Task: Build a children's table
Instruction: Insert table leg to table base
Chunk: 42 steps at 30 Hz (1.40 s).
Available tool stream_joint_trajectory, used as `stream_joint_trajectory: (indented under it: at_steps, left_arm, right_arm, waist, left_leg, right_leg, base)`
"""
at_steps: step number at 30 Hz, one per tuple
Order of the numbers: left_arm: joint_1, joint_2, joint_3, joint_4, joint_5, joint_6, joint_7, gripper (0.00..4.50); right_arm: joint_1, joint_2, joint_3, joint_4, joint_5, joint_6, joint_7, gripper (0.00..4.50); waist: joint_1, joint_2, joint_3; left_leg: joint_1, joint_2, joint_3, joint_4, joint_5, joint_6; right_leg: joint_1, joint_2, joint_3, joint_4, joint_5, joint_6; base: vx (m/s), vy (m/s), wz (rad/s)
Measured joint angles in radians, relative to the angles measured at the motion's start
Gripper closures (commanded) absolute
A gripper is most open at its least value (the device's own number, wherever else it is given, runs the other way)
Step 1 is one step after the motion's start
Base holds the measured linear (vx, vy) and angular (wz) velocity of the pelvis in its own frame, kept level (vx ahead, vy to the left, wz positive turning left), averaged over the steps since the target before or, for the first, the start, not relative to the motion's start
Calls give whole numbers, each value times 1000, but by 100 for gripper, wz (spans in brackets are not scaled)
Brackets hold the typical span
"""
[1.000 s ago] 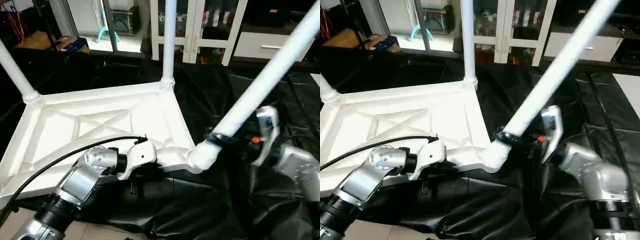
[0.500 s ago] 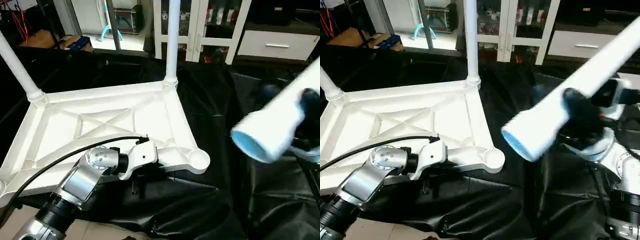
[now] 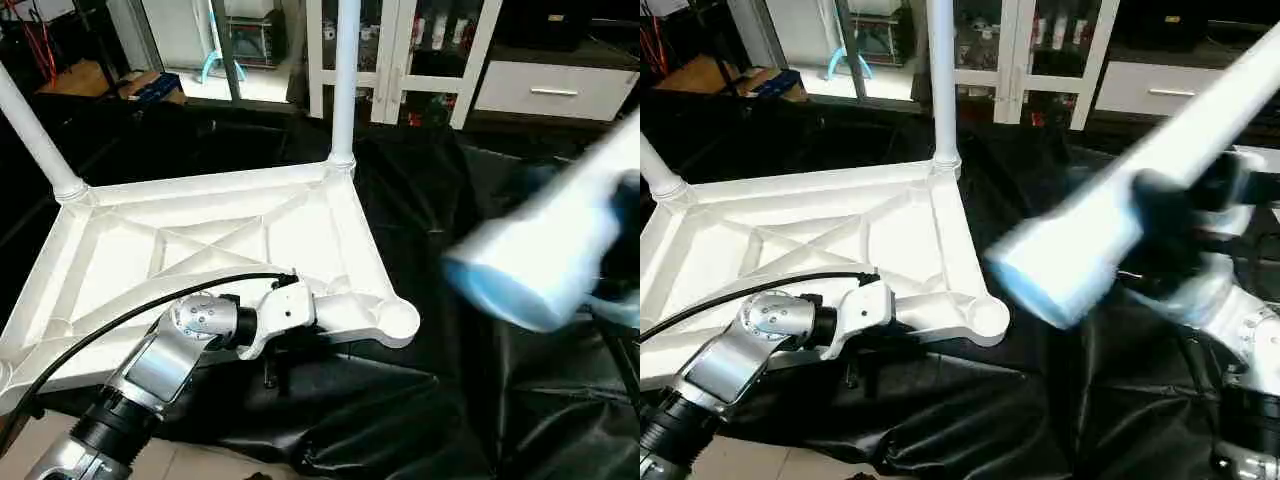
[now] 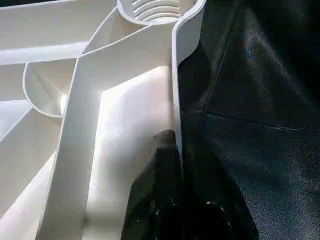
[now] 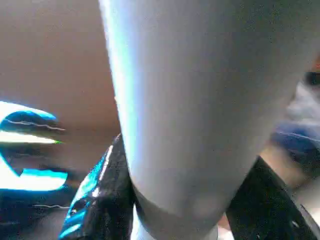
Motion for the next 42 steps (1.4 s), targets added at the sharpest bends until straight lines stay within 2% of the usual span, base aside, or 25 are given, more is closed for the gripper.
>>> stream_joint_trajectory:
  at_steps: [2,4,8,9,10,14,16,26,29,42]
  left_arm:
    - [-1,-1,-2,-1,3,-5,0,450]
    - [-1,-4,-5,-1,3,-8,-1,450]
    - [-1,-8,-7,-4,2,-8,-1,450]
    - [-1,-8,-7,-4,2,-8,-1,450]
    - [-1,-8,-8,-4,2,-8,0,450]
    - [-1,-8,-8,-4,3,-9,1,450]
    - [-1,-8,-8,-4,3,-9,1,450]
    - [-2,-4,-7,-1,3,-11,0,450]
    - [-3,-3,-8,0,5,-11,0,450]
    - [-4,-7,-22,0,7,-22,-14,450]
  right_arm:
    - [8,15,99,33,-211,-124,-72,266]
    - [11,39,139,67,-289,-181,-108,266]
    - [16,53,142,71,-310,-207,-137,266]
    - [16,55,149,68,-339,-229,-132,266]
    - [16,52,165,67,-383,-260,-129,266]
    - [50,-7,338,73,-709,-529,-46,266]
    - [73,-11,376,73,-772,-595,-15,266]
    - [104,-57,416,95,-924,-819,87,266]
    - [107,-69,428,99,-953,-857,112,266]
    - [72,-137,470,98,-1011,-904,237,266]
  waist:
    - [2,-1,1]
    - [6,1,2]
    - [4,1,2]
    - [4,2,2]
    - [4,2,2]
    - [2,1,2]
    - [2,1,2]
    - [0,2,2]
    - [-1,2,2]
    - [1,3,2]
  left_leg:
    - [-1,0,0,-1,2,-3]
    - [-1,-1,0,-2,2,-3]
    - [-1,-1,0,-2,1,-2]
    - [-1,-1,0,-2,1,-1]
    - [-1,-1,0,-1,1,-1]
    - [-1,-1,0,-1,1,-2]
    - [-2,-1,0,-1,0,-1]
    - [-2,-1,0,0,-3,6]
    - [-2,-1,0,1,-4,7]
    - [0,-1,0,2,-5,9]
  right_leg:
    - [-1,0,-1,0,0,0]
    - [0,-1,0,-1,0,0]
    - [0,-1,1,-1,0,1]
    - [0,-1,1,-1,1,1]
    - [0,-1,1,-1,1,1]
    - [0,-1,0,-1,2,4]
    - [0,-1,1,-1,2,4]
    - [0,-1,1,-2,3,5]
    - [1,-1,1,-1,2,4]
    - [4,-1,1,-1,0,0]
  base:
    - [0,0,0]
    - [0,0,0]
    - [0,0,0]
    - [0,0,0]
    - [0,0,0]
    - [0,0,0]
    - [0,0,0]
    - [0,0,0]
    - [0,0,0]
    - [0,0,0]
